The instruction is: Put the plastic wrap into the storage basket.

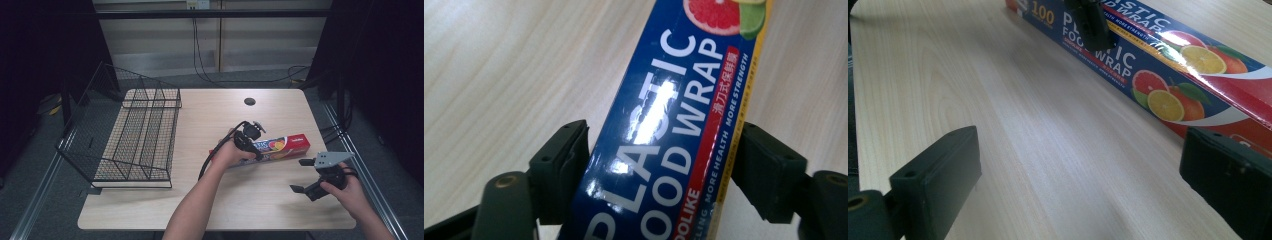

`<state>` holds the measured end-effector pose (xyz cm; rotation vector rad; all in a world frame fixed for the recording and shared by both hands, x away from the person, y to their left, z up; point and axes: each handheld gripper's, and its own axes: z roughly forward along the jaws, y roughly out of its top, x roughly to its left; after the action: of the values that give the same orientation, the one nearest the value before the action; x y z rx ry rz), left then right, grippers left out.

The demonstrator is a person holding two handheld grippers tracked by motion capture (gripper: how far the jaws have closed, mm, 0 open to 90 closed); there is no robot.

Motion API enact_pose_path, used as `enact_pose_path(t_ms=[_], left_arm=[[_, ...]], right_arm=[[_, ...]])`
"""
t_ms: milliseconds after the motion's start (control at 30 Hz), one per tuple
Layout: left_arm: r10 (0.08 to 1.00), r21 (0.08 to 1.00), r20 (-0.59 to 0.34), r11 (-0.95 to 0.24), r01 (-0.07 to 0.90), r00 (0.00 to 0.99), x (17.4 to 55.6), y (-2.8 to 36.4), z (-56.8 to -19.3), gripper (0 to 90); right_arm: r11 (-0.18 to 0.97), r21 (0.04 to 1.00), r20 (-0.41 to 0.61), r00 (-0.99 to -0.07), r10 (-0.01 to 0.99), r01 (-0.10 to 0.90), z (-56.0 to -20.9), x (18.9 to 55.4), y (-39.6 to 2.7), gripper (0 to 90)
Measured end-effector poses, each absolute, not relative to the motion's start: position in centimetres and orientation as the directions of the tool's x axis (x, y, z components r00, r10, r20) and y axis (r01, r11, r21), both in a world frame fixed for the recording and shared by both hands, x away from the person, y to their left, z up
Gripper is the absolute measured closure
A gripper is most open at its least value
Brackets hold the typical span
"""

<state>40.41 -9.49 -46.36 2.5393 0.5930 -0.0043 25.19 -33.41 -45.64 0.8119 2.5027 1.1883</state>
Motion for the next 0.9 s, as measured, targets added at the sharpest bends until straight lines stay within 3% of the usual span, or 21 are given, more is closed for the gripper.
enact_pose_path(t_ms=[200, 533, 900], left_arm=[[0.413, 0.464, -0.155, -0.772, 0.435, 0.897, 39.9, -9.3, -46.1, 36.4], [0.426, 0.470, -0.169, -0.758, 0.452, 0.889, 40.1, -10.2, -46.4, 32.6], [0.404, 0.455, -0.160, -0.779, 0.431, 0.901, 40.4, -11.2, -46.6, 35.8]], right_arm=[[0.506, 0.776, 0.011, -0.811, 0.585, 0.375, -45.6, 25.2, -33.4, 2.7], [0.504, 0.778, 0.014, -0.812, 0.584, 0.376, -45.6, 25.2, -33.3, 2.7], [0.514, 0.775, 0.009, -0.819, 0.574, 0.368, -45.6, 25.4, -33.2, 2.7]])
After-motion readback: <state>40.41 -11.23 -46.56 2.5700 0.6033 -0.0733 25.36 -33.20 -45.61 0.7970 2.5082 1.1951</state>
